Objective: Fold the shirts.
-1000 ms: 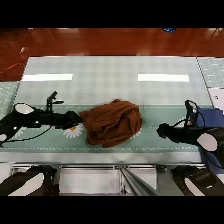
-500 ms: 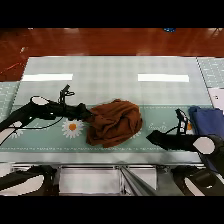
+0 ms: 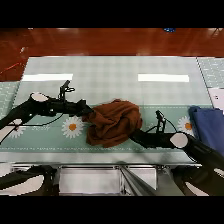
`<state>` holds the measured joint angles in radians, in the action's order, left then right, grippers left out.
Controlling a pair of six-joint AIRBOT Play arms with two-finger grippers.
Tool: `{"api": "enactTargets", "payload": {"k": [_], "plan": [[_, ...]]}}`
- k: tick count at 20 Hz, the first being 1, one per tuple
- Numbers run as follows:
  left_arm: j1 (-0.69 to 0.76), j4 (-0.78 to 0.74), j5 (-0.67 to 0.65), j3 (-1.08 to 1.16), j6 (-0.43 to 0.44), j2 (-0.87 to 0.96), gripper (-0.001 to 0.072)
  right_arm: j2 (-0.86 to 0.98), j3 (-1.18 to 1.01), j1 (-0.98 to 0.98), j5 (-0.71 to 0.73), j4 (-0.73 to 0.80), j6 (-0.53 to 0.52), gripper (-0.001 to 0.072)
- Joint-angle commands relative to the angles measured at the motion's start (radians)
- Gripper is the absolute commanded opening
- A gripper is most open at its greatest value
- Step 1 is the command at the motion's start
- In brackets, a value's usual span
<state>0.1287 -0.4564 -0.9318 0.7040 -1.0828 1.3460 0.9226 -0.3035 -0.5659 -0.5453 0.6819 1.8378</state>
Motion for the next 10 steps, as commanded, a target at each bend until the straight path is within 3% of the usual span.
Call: {"api": "enactTargets", "payload": {"k": [1,4,6,7,10], "plan": [[0.0,0.0,-0.003,0.002,0.001,0.0,0.0021,0.125,-0.069,-0.045,0.111,-0.062,-0.053,0.0406],[0.0,0.0,-0.003,0.002,0.001,0.0,0.0021,0.213,-0.149,-0.045,0.109,-0.062,-0.09,0.0378],[0.0,0.0,-0.002,0.003,0.001,0.0,0.0021,0.256,-0.2,-0.045,0.092,-0.062,-0.131,0.0119],[-0.006,0.001,-0.003,0.003,0.001,0.0,0.0021,0.26,-0.226,-0.045,0.069,-0.062,-0.184,0.003],[-0.095,0.005,-0.071,0.056,0.001,-0.024,0.0021,0.2,-0.356,0.023,-0.122,0.031,-0.264,0.0028]]}}
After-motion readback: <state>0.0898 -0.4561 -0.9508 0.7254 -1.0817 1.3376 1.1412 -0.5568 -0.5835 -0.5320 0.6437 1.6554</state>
